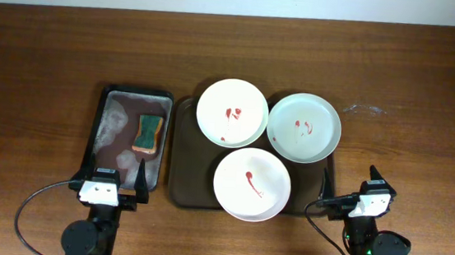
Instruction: Clean dirty plates on tray and stack at the side
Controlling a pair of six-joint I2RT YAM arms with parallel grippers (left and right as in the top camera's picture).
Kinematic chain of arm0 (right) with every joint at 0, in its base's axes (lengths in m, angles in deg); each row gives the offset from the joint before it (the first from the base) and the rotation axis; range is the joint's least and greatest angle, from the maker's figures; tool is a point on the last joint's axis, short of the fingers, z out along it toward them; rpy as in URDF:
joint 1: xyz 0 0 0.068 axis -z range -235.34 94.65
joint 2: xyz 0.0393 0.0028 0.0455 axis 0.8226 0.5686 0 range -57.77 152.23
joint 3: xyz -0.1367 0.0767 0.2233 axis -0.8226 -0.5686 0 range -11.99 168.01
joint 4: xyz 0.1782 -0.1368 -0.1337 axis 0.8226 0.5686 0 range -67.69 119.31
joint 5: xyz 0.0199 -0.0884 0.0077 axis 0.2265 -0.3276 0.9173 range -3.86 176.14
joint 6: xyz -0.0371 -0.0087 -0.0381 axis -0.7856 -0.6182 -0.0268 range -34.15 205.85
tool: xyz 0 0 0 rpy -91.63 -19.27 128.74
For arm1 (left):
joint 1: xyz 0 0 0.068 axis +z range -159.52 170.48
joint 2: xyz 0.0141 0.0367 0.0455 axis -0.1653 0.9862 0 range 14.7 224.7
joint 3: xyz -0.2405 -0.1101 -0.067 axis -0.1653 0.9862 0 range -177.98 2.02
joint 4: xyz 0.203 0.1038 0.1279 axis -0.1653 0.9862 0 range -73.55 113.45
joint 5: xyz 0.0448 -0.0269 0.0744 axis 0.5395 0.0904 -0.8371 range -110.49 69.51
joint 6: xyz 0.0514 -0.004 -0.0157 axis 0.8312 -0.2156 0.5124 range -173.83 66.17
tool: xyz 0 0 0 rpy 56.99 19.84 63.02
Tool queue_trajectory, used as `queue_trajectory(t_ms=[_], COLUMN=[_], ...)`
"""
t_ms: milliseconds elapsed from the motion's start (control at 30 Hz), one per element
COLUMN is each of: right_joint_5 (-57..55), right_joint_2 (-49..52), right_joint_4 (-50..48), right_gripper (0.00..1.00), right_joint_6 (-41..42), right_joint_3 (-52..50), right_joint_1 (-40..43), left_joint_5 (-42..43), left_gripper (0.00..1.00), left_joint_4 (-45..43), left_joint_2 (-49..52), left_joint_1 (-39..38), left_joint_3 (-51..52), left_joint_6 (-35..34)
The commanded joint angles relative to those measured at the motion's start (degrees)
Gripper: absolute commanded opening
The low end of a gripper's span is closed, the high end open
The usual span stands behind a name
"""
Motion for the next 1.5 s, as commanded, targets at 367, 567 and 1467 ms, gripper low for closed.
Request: queue_trajectory(t_ms=[367, 567, 1467], right_joint_5=[0.55, 0.55, 2.99], right_joint_2=[-0.22, -0.22, 28.13], right_joint_4=[0.24, 0.20, 20.17], right_gripper=[0.99, 0.99, 0.99], right_joint_6=[-0.17, -0.20, 1.14], right_joint_3=[-0.31, -0.31, 25.46], right_joint_1=[0.20, 0.20, 0.20], left_joint_5=[-0.42, -0.39, -0.42], left_gripper=[0.99, 0.99, 0.99], left_joint_4=[0.13, 0.13, 18.14], left_joint_2=[-0.42, -0.42, 22.77], left_joint_1=[-0.24, -0.24, -0.24], left_joint_3=[0.28, 0.28, -22.34], left_joint_6=[0.90, 0.90, 0.90])
